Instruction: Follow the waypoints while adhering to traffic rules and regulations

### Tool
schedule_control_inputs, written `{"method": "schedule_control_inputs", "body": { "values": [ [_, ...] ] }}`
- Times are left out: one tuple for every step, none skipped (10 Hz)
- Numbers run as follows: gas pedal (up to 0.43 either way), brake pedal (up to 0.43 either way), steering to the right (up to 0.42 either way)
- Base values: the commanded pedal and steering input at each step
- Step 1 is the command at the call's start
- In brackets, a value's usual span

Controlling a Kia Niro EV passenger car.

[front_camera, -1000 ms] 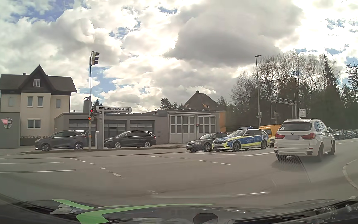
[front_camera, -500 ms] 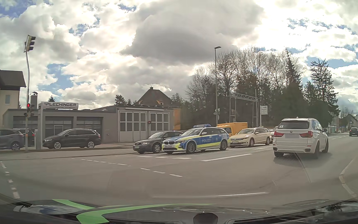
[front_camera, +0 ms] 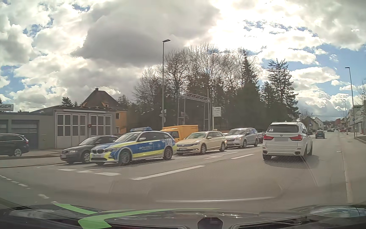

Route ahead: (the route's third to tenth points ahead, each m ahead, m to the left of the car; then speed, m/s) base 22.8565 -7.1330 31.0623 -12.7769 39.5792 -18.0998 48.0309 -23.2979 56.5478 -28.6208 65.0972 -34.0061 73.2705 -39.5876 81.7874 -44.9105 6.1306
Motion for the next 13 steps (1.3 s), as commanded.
{"method": "schedule_control_inputs", "body": {
  "values": [
    [0.248,0.0,0.359],
    [0.248,0.0,0.358],
    [0.248,0.0,0.354],
    [0.248,0.0,0.343],
    [0.331,0.0,0.32],
    [0.358,0.0,0.29],
    [0.358,0.0,0.263],
    [0.35,0.0,0.231],
    [0.35,0.0,0.194],
    [0.35,0.0,0.163],
    [0.35,0.0,0.141],
    [0.35,0.0,0.115],
    [0.339,0.0,0.09]
  ]
}}
